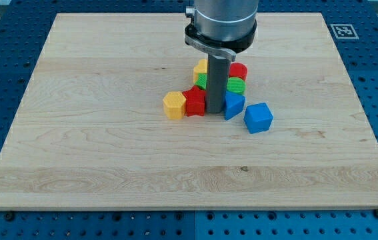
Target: Slide the blue cube to the right side of the green circle
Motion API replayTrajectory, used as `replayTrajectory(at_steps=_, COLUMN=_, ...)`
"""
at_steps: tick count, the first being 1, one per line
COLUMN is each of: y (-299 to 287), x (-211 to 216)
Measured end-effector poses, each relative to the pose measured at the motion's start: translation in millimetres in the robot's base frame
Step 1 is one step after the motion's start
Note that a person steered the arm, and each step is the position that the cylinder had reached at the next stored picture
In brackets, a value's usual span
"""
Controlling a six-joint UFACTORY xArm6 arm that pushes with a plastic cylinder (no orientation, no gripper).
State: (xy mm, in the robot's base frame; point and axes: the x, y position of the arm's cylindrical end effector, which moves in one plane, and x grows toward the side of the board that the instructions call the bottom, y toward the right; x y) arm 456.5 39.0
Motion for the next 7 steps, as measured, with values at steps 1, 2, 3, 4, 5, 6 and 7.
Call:
replayTrajectory(at_steps=1, y=0, x=30)
replayTrajectory(at_steps=2, y=0, x=67)
replayTrajectory(at_steps=3, y=13, x=87)
replayTrajectory(at_steps=4, y=36, x=87)
replayTrajectory(at_steps=5, y=64, x=86)
replayTrajectory(at_steps=6, y=70, x=66)
replayTrajectory(at_steps=7, y=70, x=32)
